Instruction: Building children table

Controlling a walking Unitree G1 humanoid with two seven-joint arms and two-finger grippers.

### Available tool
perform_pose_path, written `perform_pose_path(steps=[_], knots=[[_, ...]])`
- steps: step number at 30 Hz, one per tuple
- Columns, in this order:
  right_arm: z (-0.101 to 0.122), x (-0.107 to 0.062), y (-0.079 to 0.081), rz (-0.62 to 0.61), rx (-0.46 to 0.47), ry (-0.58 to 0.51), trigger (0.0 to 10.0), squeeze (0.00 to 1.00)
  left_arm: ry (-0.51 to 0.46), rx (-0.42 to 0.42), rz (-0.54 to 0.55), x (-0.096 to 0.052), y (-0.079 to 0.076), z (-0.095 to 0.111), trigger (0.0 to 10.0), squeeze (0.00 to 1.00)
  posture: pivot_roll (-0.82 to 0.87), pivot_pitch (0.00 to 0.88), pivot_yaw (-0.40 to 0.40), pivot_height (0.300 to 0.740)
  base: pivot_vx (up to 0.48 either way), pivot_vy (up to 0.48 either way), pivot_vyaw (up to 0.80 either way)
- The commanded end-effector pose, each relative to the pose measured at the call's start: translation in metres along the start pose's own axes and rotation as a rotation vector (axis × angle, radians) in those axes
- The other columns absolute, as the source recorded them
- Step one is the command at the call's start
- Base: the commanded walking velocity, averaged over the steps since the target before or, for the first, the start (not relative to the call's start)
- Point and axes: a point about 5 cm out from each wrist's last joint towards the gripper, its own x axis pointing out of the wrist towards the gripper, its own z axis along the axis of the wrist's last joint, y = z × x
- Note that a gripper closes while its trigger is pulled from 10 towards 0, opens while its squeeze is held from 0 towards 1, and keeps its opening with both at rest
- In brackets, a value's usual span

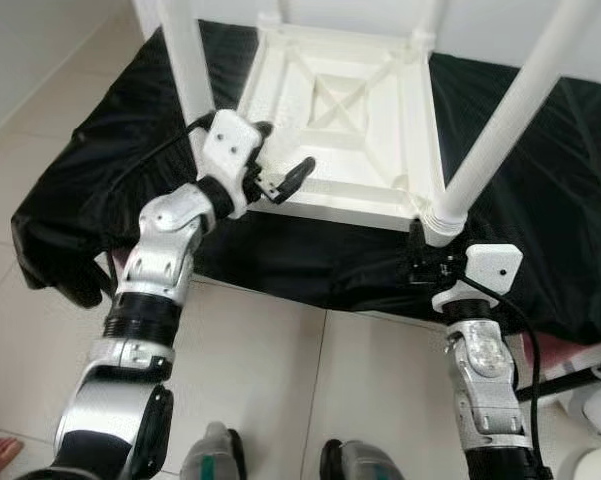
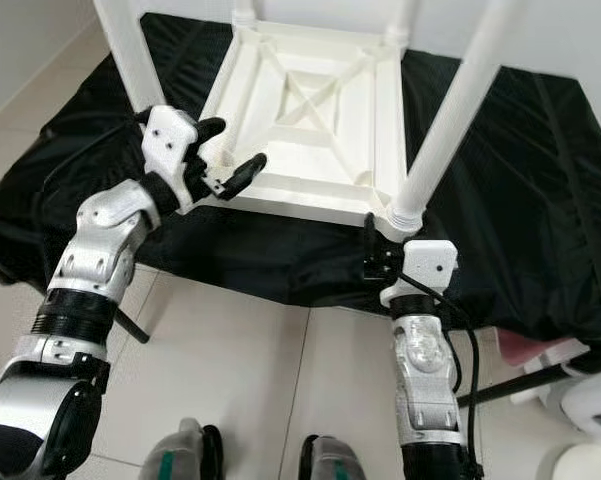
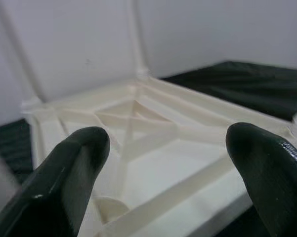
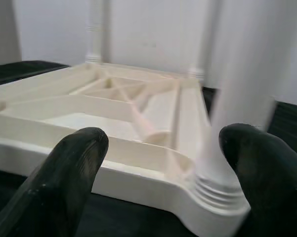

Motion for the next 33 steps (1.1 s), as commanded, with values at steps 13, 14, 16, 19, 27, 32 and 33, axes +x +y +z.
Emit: perform_pose_path(steps=[13,14,16,19,27,32,33], knots=[[-0.012,-0.007,-0.003,-0.007,0.000,0.053,10.0,0.00,0.099,0.280,0.556,-0.072,0.073,0.024,10.0,0.00,0.03,0.093,-0.001,0.740,0.000,0.000,0.00],[-0.013,-0.008,-0.004,-0.013,0.001,0.056,10.0,0.00,0.152,0.286,0.553,-0.083,0.072,0.016,10.0,0.00,0.03,0.094,0.000,0.740,0.000,0.000,0.00],[-0.013,-0.008,-0.004,-0.013,0.001,0.056,10.0,0.00,0.152,0.286,0.553,-0.083,0.072,0.016,10.0,0.00,0.03,0.094,0.000,0.740,0.000,0.000,0.00],[-0.014,-0.009,-0.004,-0.018,0.002,0.059,10.0,0.00,0.179,0.254,0.459,-0.096,0.055,0.008,10.0,0.00,0.03,0.097,0.004,0.740,0.000,0.000,0.00],[-0.018,-0.010,-0.008,-0.032,0.000,0.076,10.0,0.00,0.282,0.063,0.628,-0.139,0.059,-0.026,10.0,0.00,0.04,0.099,-0.003,0.740,0.000,0.000,0.00],[-0.020,-0.009,-0.010,-0.033,-0.004,0.083,10.0,0.00,0.271,0.016,0.715,-0.143,0.055,-0.028,10.0,0.00,0.05,0.101,-0.015,0.740,0.000,0.000,0.00],[-0.020,-0.008,-0.010,-0.029,-0.008,0.082,10.0,0.00,0.261,0.023,0.790,-0.146,0.057,-0.026,10.0,0.00,0.05,0.101,-0.018,0.740,0.000,0.000,0.00]])
